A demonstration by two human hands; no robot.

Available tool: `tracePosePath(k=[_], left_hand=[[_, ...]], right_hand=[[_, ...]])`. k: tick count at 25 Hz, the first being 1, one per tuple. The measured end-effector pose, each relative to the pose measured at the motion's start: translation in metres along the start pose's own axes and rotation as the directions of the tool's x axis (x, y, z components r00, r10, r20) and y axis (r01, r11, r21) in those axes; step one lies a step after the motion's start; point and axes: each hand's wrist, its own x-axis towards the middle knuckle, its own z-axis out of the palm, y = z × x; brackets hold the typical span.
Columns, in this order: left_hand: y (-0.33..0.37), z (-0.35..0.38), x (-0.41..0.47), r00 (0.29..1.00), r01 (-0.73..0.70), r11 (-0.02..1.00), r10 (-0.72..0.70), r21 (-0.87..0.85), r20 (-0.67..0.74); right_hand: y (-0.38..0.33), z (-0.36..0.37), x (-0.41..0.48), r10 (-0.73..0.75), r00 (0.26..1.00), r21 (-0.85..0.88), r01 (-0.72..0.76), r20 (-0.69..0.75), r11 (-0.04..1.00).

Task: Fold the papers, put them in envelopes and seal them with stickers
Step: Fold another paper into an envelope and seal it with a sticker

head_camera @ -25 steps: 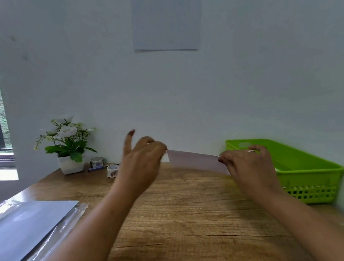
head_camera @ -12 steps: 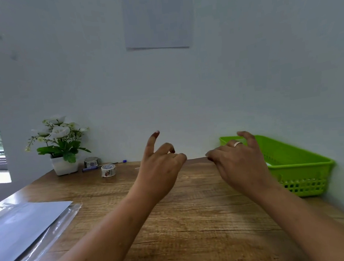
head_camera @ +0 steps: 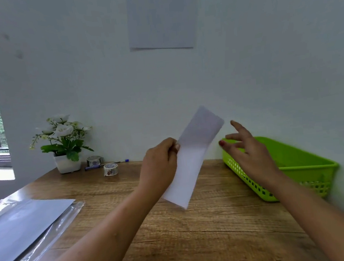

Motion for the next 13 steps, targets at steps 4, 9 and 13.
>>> tracePosePath(k=[4, 9, 13], left_hand=[[0.01, 0.011, -0.009, 0.97, 0.237, 0.909, -0.24, -0.343, 0.035], [0.012, 0.013, -0.012, 0.916, 0.396, 0.774, -0.291, -0.495, 0.278], [0.01, 0.01, -0.011, 0.81, 0.573, 0.518, -0.241, -0.635, 0.534]], right_hand=[[-0.013, 0.028, -0.019, 0.015, 0.974, 0.32, -0.089, 0.226, 0.943], [-0.012, 0.041, -0.017, 0.067, 0.972, 0.396, -0.154, 0.226, 0.905], [-0.008, 0.038, -0.017, 0.101, 0.929, 0.444, -0.262, 0.355, 0.857]])
